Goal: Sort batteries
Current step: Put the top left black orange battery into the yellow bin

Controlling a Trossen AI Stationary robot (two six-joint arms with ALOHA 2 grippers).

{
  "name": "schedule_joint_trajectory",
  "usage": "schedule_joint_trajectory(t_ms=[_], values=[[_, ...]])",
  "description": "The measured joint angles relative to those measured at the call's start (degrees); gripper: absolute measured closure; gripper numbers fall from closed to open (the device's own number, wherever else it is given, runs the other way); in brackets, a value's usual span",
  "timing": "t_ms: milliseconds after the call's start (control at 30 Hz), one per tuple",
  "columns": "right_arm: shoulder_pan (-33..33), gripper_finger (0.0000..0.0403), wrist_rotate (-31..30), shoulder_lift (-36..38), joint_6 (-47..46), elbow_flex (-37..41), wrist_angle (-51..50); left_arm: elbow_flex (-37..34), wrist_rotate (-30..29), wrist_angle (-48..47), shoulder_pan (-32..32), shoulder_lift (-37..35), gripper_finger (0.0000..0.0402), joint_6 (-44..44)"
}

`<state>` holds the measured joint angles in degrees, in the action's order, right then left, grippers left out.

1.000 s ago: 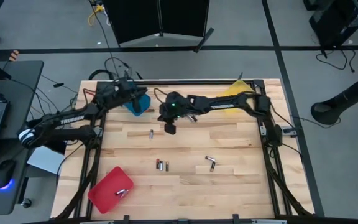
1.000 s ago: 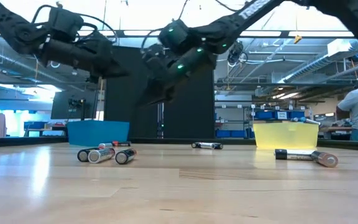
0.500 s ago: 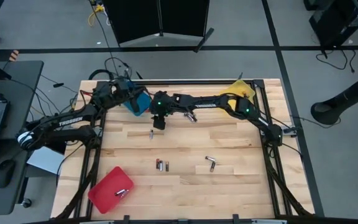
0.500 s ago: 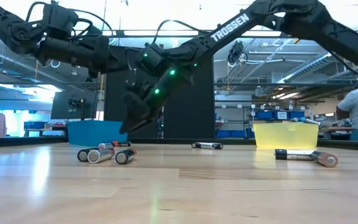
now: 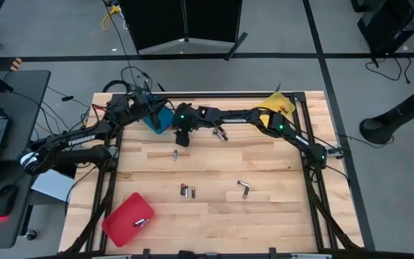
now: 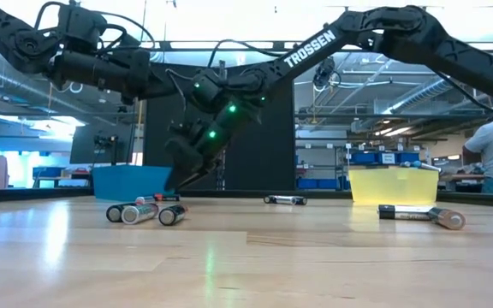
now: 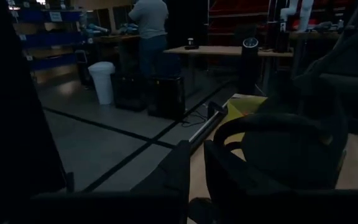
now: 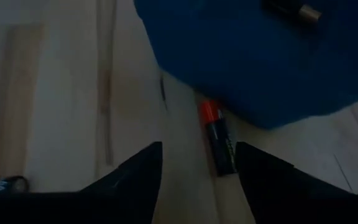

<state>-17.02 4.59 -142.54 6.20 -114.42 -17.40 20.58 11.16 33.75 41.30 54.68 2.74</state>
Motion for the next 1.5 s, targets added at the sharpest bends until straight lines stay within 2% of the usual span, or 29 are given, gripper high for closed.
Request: schedule_joint_trajectory(t_ms=[267, 533, 667, 867, 1500], values=[[-0.1, 0.0217, -1.27, 0.0, -3.82, 0.01, 0.09, 0.0, -0.01, -0.14, -0.02, 0.0, 0.0344, 0.02], [-0.96, 0.0206, -1.09, 0.0, -8.34, -0.99, -1.3, 0.0, 0.65, -0.26, -0.19, 0.04, 0.0344, 0.04], [-1.45, 0.0198, 1.43, 0.11, -10.71, -1.95, -2.59, 0.0, 0.33, -0.17, -0.09, 0.07, 0.0344, 0.04], [-1.55, 0.0203, 1.1, 0.11, -14.86, -1.93, -1.14, 0.0, 0.26, -0.13, -0.11, 0.06, 0.0344, 0.22], [-1.26, 0.0245, -0.46, 0.11, -13.08, -1.89, -2.02, 0.0, -0.11, 4.63, -0.01, -0.04, 0.0353, 0.27]])
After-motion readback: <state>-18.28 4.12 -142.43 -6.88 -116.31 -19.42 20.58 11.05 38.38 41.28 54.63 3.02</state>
